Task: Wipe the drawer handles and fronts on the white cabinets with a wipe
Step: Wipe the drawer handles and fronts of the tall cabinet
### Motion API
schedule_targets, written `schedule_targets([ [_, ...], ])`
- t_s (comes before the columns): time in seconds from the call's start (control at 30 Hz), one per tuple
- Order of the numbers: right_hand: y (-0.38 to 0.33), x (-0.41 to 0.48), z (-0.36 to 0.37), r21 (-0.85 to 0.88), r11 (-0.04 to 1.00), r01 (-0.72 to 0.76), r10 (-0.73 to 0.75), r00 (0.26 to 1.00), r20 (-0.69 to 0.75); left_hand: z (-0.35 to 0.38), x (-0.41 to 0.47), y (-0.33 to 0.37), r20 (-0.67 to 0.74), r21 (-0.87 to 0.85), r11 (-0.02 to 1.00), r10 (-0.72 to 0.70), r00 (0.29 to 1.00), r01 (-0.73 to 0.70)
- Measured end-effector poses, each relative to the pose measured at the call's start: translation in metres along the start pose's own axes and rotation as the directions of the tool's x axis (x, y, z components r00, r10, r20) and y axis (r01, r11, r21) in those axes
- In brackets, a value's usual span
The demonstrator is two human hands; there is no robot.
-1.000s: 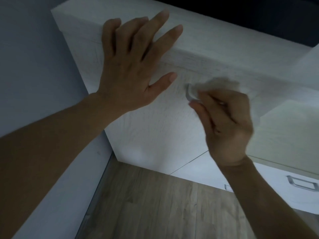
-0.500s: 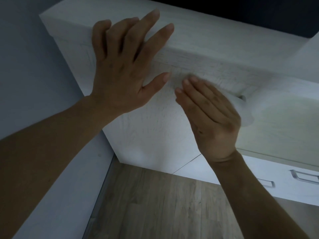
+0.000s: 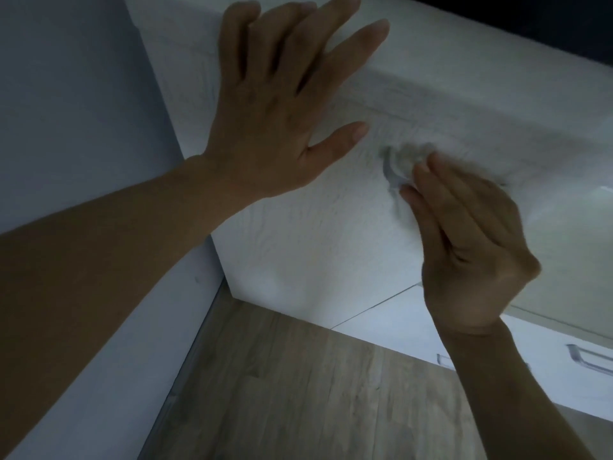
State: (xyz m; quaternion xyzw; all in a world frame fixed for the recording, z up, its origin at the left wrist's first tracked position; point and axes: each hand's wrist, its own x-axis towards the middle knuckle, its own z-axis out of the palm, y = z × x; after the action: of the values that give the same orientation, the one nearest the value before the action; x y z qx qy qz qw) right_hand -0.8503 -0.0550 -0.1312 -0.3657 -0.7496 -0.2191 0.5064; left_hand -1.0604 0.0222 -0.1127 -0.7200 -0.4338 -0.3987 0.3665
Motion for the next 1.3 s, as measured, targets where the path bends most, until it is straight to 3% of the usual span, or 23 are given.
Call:
schedule_targets([
  [0.23, -0.008, 0.013, 0.014, 0.059, 0.998, 0.034, -0.035, 0.999, 0.018, 0.0, 0.0, 0.006, -0.034, 0.0, 0.998, -0.056, 0.998, 0.056],
  [0.43, 0.01, -0.003, -0.008, -0.09, 0.995, 0.053, -0.05, 0.998, 0.026, -0.003, 0.0, 0.006, -0.027, -0.043, 0.997, -0.073, 0.997, 0.071],
  [0.57, -0.005, 0.008, 0.015, -0.013, 0.996, 0.089, -0.089, 0.996, -0.007, -0.004, 0.001, 0.007, -0.02, -0.038, 0.996, -0.086, 0.996, 0.085],
  [0.77, 0.007, -0.005, -0.002, -0.103, 0.993, 0.051, -0.051, 0.999, 0.005, -0.004, 0.0, 0.006, -0.004, -0.052, 0.995, -0.082, 0.997, 0.081],
  [1.0, -0.008, 0.007, 0.028, -0.025, 0.994, 0.105, -0.106, 0.993, -0.043, -0.003, 0.001, 0.007, -0.018, -0.014, 0.997, -0.07, 0.997, 0.069],
  [1.2, 0.016, -0.005, -0.011, -0.079, 0.99, 0.119, -0.118, 0.993, 0.012, -0.005, -0.002, 0.003, 0.026, -0.029, 0.998, -0.049, 0.998, 0.05],
  [1.3, 0.009, -0.001, 0.003, -0.064, 0.989, 0.134, -0.134, 0.991, 0.006, -0.005, 0.0, 0.003, 0.033, -0.017, 0.999, -0.051, 0.998, 0.052],
])
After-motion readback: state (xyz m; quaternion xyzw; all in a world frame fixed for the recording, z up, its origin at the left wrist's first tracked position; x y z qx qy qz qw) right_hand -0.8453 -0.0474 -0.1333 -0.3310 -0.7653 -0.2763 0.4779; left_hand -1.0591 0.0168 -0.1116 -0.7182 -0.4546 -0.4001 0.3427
